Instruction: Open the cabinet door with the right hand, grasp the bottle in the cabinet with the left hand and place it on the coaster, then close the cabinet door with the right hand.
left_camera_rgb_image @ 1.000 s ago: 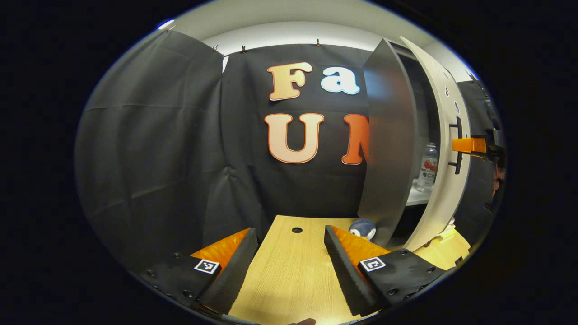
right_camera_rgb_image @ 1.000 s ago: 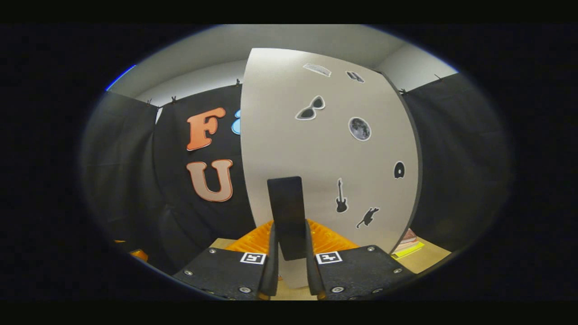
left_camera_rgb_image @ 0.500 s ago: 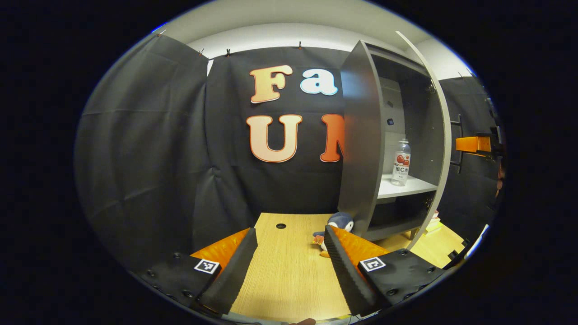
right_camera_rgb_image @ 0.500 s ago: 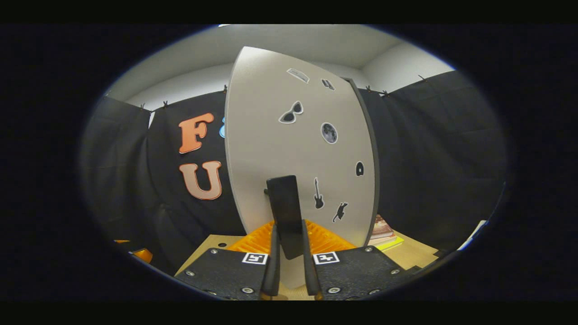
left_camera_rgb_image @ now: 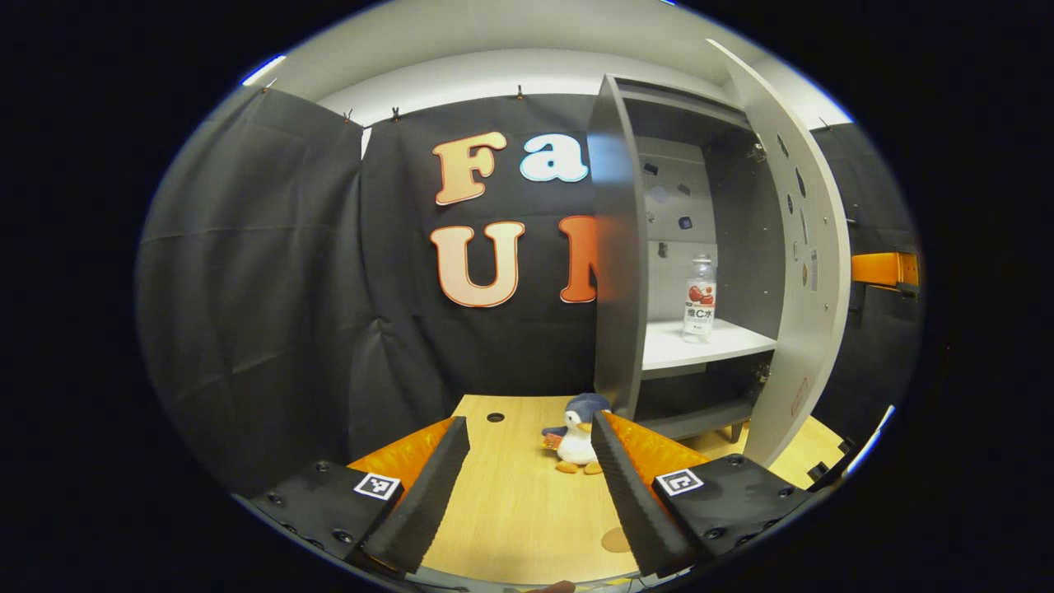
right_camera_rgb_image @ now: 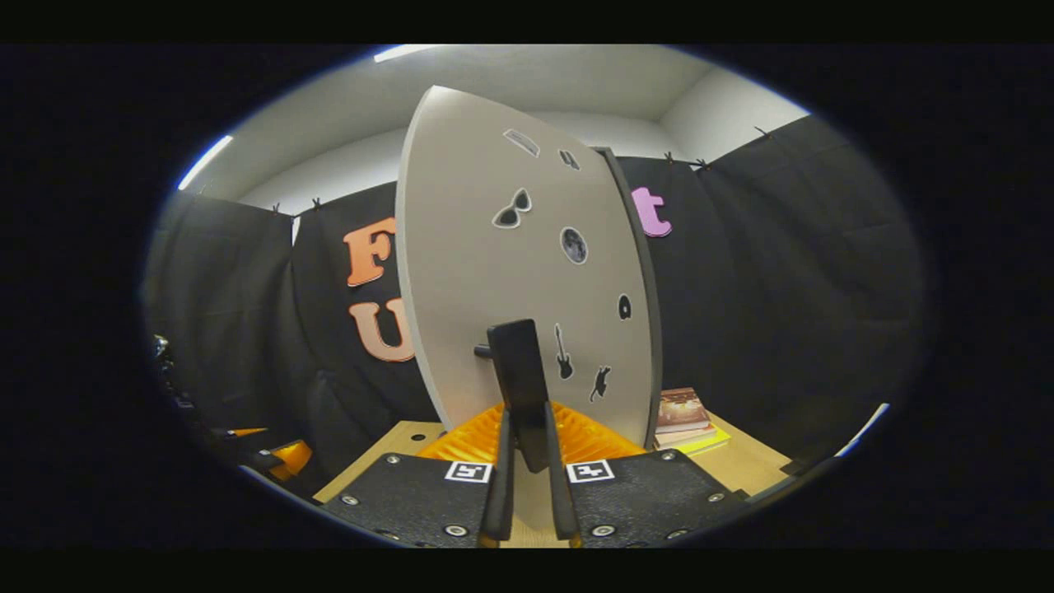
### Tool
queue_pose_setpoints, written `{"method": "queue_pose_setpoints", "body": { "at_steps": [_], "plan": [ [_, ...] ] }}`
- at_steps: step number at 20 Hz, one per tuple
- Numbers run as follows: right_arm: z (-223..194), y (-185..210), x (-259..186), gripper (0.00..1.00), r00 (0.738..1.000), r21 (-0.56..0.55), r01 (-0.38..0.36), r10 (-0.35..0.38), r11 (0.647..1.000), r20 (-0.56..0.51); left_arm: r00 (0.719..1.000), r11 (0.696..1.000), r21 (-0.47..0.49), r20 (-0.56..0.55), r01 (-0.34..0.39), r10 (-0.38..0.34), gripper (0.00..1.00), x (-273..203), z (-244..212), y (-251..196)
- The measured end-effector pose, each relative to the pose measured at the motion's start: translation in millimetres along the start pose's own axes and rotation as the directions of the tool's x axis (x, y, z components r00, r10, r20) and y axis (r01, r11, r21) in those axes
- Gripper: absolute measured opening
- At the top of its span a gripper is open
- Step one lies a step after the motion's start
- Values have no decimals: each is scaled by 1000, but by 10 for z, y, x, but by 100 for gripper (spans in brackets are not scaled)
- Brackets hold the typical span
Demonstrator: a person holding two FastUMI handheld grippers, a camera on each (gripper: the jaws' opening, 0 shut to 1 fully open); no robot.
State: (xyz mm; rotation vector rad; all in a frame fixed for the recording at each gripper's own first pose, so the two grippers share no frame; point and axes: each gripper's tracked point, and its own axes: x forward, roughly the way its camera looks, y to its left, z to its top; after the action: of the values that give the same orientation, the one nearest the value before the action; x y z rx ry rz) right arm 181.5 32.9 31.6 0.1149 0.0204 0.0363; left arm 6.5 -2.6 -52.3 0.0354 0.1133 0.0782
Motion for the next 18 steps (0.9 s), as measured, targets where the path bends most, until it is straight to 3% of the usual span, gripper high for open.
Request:
{"method": "queue_pose_setpoints", "body": {
  "at_steps": [10, 12, 13, 16, 18],
  "plan": [
    [84, -388, -85, 14, 999, -24, -6, 7, 1000, 50, 1000, 1000, 16, -11, -1, 2, 98, -209, -25, -1032],
    [92, -484, -78, 17, 999, -31, 13, -11, 999, 49, 1000, 1000, 18, -9, -1, 1, 98, -236, -14, -1141],
    [94, -538, -76, 12, 999, -32, 21, -19, 999, 47, 1000, 1000, 19, -8, -4, 4, 98, -245, 1, -1175],
    [153, -644, -88, 19, 997, -32, 39, -36, 999, 73, 1000, 1000, 15, -14, -11, 11, 98, -242, -15, -1243],
    [165, -742, -53, 12, 996, -36, 46, -43, 998, 84, 999, 1000, 17, -22, -25, 25, 96, -217, -29, -1225]
  ]
}}
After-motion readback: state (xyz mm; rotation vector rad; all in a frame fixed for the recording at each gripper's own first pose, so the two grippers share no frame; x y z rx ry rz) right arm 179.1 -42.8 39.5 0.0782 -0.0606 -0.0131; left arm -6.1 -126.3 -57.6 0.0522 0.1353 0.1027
